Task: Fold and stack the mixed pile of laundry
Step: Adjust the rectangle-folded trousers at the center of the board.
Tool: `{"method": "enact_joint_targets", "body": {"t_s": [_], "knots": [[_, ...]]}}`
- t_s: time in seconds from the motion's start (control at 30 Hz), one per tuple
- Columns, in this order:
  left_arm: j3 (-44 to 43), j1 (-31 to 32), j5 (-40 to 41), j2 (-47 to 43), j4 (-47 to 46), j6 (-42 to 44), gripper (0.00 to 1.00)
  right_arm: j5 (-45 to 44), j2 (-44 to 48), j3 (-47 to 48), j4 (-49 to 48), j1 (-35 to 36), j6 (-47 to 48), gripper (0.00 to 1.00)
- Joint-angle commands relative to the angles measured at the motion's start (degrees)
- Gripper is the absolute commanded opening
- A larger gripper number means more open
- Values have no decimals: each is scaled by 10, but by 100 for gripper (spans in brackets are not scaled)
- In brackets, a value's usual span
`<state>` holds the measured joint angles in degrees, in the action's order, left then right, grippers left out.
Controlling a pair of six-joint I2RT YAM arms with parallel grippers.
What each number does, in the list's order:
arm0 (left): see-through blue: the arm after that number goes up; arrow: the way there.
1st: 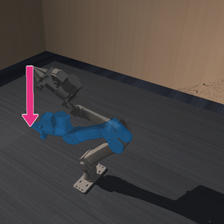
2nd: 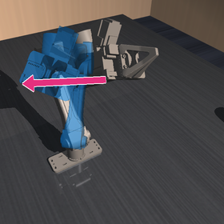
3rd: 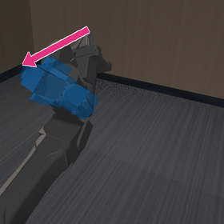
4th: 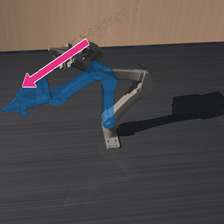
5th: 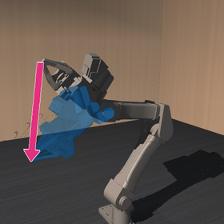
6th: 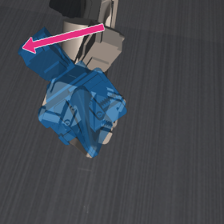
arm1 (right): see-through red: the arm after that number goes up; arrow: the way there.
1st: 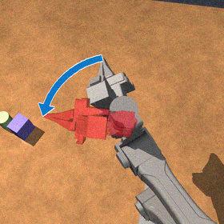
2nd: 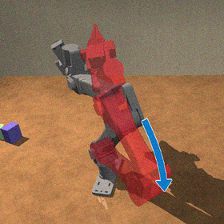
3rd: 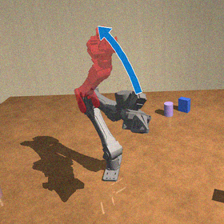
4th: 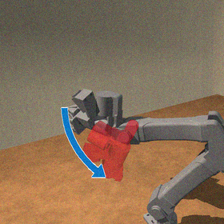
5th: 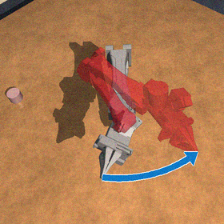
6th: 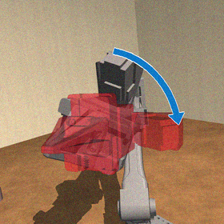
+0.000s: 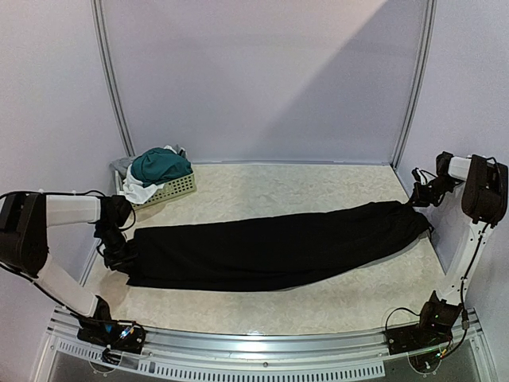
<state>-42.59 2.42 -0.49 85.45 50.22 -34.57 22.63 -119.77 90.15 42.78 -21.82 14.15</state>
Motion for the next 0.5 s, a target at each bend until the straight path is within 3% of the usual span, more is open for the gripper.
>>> {"method": "enact_joint_targets", "body": {"t_s": [0.0,0.2,0.47], "knots": [[-15,-5,3,-11,15,2,0,11,-8,8,-4,-2,-4,0],[-70,-5,19,-72,93,27,0,4,-10,10,-5,-2,-2,0],[-92,-5,-14,-80,151,54,0,-8,-14,9,-6,-2,0,0]]}}
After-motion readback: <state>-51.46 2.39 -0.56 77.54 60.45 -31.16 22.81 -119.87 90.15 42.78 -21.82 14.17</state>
